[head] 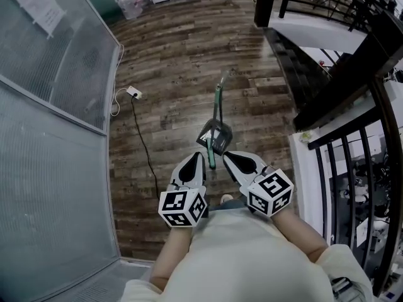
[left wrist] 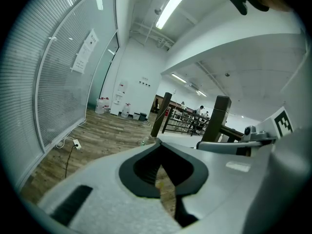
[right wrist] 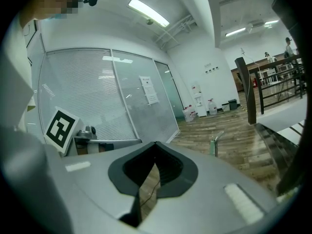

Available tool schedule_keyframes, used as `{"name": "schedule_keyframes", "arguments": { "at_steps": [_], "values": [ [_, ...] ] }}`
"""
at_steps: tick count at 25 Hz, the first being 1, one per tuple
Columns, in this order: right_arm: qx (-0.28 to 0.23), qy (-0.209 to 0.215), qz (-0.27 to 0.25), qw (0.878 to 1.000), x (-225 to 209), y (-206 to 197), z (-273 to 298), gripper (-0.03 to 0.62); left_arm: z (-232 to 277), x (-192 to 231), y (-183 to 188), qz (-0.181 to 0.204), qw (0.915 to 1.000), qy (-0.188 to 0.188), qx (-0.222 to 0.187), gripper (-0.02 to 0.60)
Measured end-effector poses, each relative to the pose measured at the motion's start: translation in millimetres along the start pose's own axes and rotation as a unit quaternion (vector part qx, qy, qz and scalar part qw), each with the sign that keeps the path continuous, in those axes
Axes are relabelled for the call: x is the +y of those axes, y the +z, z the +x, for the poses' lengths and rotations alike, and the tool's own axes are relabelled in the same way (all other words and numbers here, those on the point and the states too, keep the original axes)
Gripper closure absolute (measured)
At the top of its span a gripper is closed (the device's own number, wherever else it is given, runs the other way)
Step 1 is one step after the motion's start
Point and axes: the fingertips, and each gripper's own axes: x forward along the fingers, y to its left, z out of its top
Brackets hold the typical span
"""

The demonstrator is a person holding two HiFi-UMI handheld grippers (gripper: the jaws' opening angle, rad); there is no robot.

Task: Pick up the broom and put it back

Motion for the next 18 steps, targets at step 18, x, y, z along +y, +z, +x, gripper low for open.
{"name": "schedule_keyframes", "arguments": {
  "at_steps": [18],
  "values": [
    [0.003, -0.063, 0.04, 0.997, -62, 1, 39, 0.589, 74, 43, 7, 0.018, 0.9987, -0.027, 0.041, 0.574]
  ]
}}
